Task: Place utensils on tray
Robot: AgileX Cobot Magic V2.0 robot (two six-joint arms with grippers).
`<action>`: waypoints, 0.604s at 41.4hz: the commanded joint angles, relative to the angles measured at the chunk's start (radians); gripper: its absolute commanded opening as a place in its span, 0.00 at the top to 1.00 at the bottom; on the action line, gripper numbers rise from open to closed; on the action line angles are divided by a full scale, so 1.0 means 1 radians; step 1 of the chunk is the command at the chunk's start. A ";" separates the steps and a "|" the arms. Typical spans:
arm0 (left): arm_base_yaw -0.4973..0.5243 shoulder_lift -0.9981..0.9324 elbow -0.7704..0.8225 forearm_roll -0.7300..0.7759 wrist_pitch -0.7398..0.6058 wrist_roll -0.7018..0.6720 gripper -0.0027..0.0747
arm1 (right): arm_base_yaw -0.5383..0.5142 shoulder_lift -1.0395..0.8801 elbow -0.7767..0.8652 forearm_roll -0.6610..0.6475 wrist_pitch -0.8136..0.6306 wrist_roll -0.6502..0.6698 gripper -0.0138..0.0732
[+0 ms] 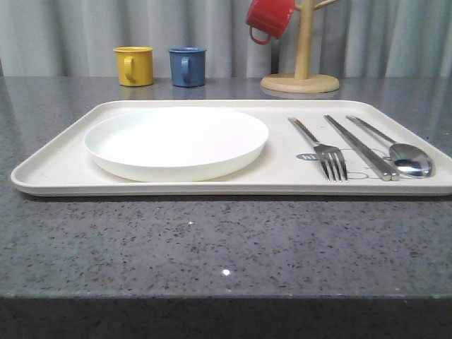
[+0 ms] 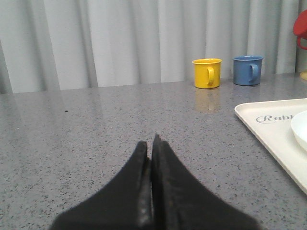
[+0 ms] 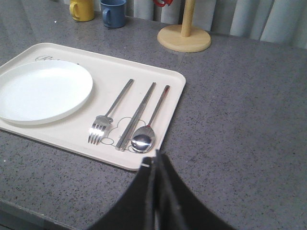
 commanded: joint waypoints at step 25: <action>-0.001 -0.022 0.018 -0.001 -0.085 -0.010 0.99 | -0.121 -0.210 0.485 -0.064 -0.644 -0.012 0.92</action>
